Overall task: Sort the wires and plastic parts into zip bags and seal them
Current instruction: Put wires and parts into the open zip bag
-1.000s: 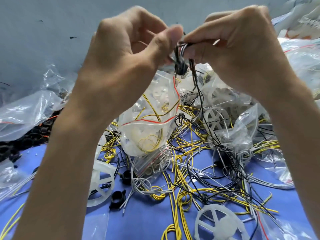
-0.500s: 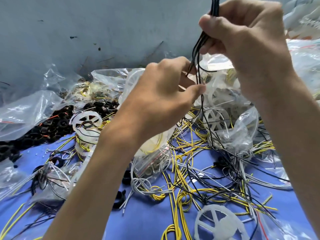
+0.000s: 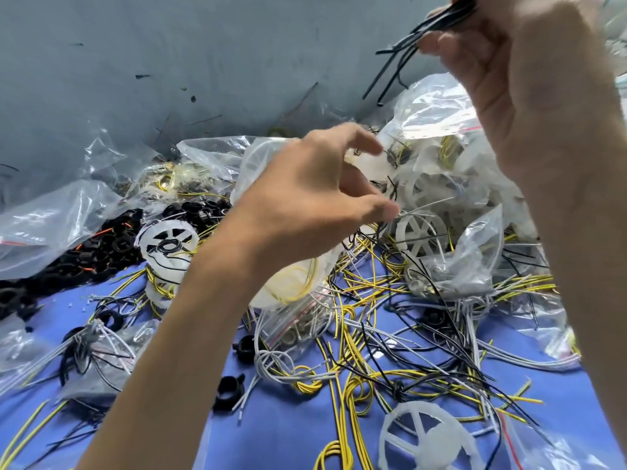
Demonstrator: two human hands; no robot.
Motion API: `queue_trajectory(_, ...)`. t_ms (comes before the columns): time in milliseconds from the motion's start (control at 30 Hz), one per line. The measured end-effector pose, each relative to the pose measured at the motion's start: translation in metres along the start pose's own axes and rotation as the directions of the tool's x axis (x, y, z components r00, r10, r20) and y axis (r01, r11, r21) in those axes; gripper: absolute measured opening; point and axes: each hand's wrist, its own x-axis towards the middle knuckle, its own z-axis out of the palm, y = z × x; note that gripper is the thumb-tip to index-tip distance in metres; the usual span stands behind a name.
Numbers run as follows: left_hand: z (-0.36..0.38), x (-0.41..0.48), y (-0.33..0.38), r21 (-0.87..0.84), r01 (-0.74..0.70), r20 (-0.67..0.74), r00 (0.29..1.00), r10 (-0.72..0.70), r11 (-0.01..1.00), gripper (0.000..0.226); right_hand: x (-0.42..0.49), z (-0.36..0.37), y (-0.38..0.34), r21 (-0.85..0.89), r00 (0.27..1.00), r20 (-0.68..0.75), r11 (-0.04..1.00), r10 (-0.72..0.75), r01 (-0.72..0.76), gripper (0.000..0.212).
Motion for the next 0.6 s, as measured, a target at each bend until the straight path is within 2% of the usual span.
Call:
queue_trajectory(67, -0.008, -0.003, 0.0, 0.064, 0.007, 0.085, 0.996, -0.013, 0.998, 0.043, 0.0, 0.003, 0.001, -0.047, 0.998, 0.038, 0.998, 0.042, -0.04, 0.022)
queue_trajectory(100, -0.014, -0.005, -0.001, 0.094, -0.004, 0.072, 0.997, -0.003, 0.996, 0.042, -0.001, 0.005, 0.001, -0.072, 0.996, 0.066, 0.996, 0.057, -0.053, 0.02)
queue_trajectory(233, -0.041, -0.012, -0.002, 0.109, -0.042, -0.143, 0.988, 0.058, 0.993, 0.031, -0.007, 0.011, 0.002, -0.158, 0.989, 0.13, 0.986, 0.069, -0.048, 0.019)
queue_trajectory(300, -0.05, -0.015, -0.005, 0.187, -0.038, -0.214, 0.974, 0.079, 0.982, 0.022, -0.009, 0.012, 0.002, -0.185, 0.989, 0.134, 0.982, 0.062, -0.036, 0.016)
queue_trajectory(467, -0.056, -0.013, -0.012, 0.467, 0.112, -0.199, 0.98, -0.019, 0.877, 0.029, -0.014, 0.016, 0.004, -0.251, 0.984, 0.178, 0.968, 0.028, 0.018, 0.007)
queue_trajectory(600, -0.061, -0.014, -0.017, 0.591, 0.201, -0.251, 0.966, -0.059, 0.782, 0.028, -0.02, 0.024, 0.007, -0.229, 0.97, 0.241, 0.972, 0.003, 0.054, 0.008)
